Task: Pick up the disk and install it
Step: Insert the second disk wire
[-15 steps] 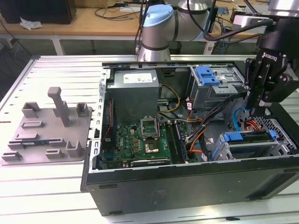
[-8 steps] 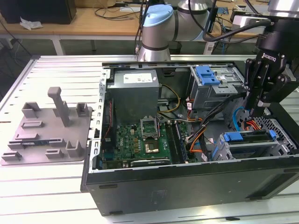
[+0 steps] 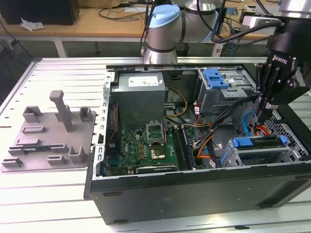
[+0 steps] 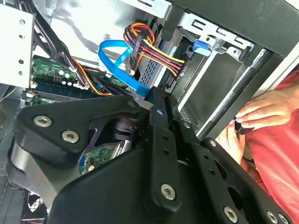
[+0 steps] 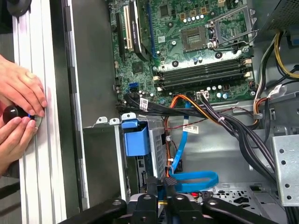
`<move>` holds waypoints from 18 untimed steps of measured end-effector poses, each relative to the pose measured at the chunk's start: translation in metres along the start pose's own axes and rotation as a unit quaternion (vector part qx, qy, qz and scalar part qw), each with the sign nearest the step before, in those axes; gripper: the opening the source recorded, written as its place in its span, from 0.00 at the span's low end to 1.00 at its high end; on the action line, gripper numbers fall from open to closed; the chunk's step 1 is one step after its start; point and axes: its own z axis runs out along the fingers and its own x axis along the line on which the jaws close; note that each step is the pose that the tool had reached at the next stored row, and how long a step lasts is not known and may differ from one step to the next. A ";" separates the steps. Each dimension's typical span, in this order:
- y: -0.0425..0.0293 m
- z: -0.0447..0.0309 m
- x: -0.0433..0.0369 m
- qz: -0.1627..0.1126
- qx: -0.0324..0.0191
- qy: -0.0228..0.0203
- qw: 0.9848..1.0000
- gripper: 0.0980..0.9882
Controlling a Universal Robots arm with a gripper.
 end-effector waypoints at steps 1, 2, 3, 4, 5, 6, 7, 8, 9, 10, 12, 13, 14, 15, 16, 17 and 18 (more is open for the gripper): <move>-0.0001 0.0000 0.0000 0.001 0.000 0.000 1.000 0.07; -0.0002 0.0000 0.0000 0.001 0.000 0.000 1.000 0.07; -0.0003 0.0000 0.0000 0.002 -0.001 0.000 1.000 0.07; -0.0003 0.0000 0.0000 0.003 -0.001 0.000 1.000 0.07; -0.0003 0.0000 0.0000 0.003 -0.001 0.000 1.000 0.07; -0.0005 0.0003 0.0008 0.003 -0.001 0.000 1.000 0.07; 0.0001 0.0004 0.0019 0.003 -0.001 0.000 1.000 0.07; 0.0008 0.0004 0.0026 0.003 -0.001 0.000 1.000 0.07; 0.0016 0.0005 0.0031 0.003 0.000 0.000 1.000 0.07; 0.0030 0.0006 0.0038 0.004 0.001 -0.001 1.000 0.07; 0.0042 0.0003 0.0047 0.004 0.003 -0.002 1.000 0.07; 0.0047 0.0001 0.0052 0.005 0.005 -0.002 1.000 0.07; 0.0051 0.0000 0.0061 0.005 0.006 -0.003 1.000 0.07; 0.0053 0.0000 0.0068 0.006 0.008 -0.004 1.000 0.07; 0.0055 0.0000 0.0077 0.006 0.011 -0.006 1.000 0.07; 0.0056 0.0002 0.0088 0.008 0.016 -0.009 1.000 0.07; 0.0056 0.0004 0.0093 0.009 0.020 -0.012 1.000 0.07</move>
